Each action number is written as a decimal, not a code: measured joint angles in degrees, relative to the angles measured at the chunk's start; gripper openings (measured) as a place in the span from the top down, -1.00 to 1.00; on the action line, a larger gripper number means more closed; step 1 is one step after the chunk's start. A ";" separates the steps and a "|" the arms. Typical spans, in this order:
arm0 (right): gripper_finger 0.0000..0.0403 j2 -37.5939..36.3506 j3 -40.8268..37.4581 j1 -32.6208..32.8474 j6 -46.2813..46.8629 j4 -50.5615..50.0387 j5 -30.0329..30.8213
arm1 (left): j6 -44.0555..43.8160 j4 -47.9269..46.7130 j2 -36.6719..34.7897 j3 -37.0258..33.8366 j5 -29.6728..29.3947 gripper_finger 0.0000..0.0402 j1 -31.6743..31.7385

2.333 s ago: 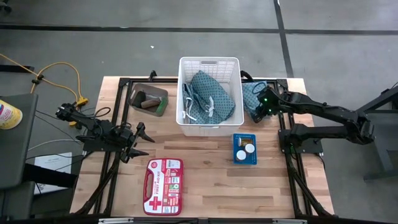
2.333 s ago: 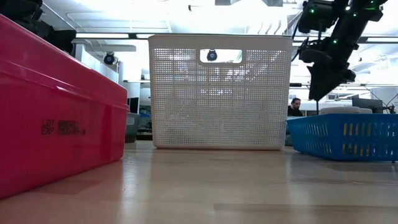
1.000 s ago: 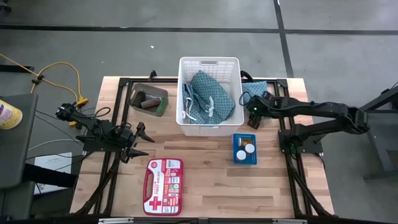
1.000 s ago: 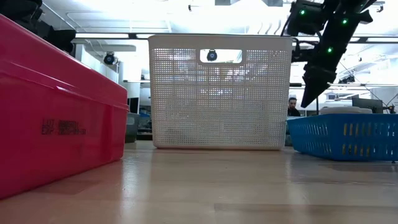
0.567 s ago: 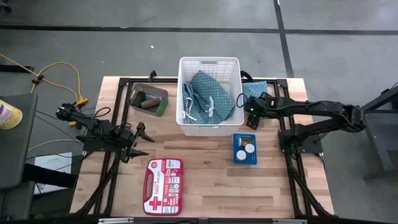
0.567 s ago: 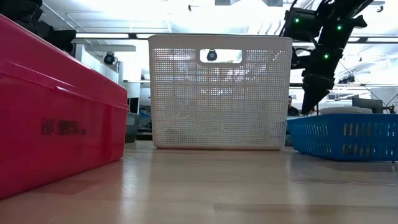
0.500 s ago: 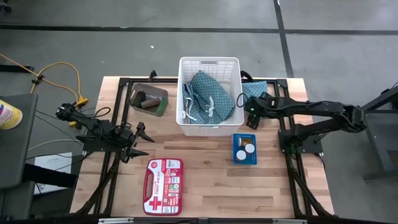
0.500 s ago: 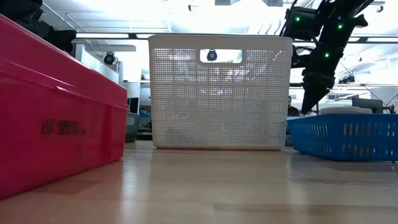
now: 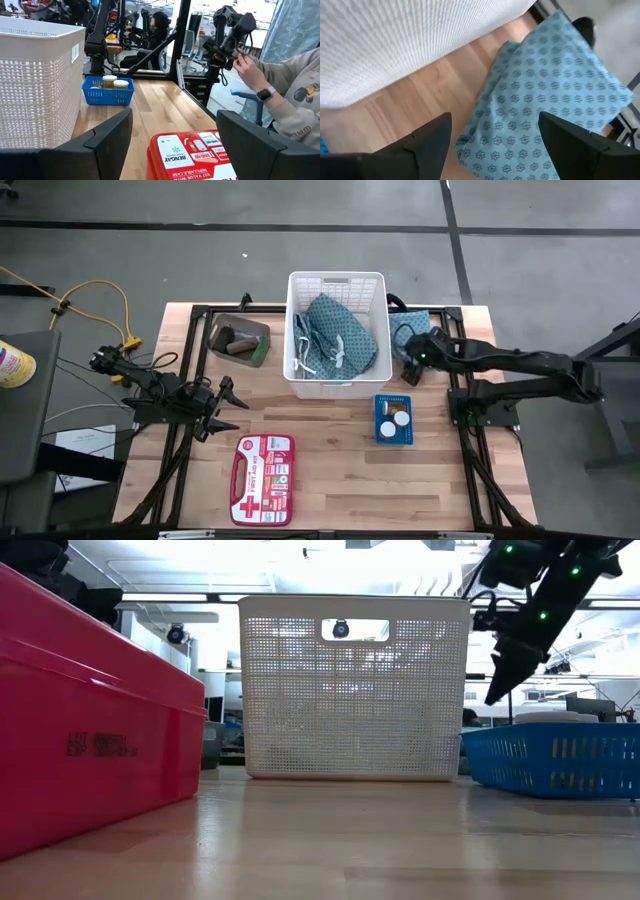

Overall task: Pick & place medical supplies in basket/bin
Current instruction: Put the patient gown into the large white bin

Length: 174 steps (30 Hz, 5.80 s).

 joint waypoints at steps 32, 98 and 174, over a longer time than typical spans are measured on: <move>-0.43 16.41 -0.11 -0.02 5.88 -0.40 6.16 | 0.00 0.00 -0.01 0.00 0.24 -0.40 0.00; 0.89 26.09 -0.23 -2.54 11.93 -0.31 4.47 | 0.02 0.00 -0.01 0.00 0.31 -0.40 0.00; 0.91 16.15 40.17 -3.80 -37.14 34.91 27.78 | 0.00 0.00 0.01 0.00 0.22 -0.40 0.00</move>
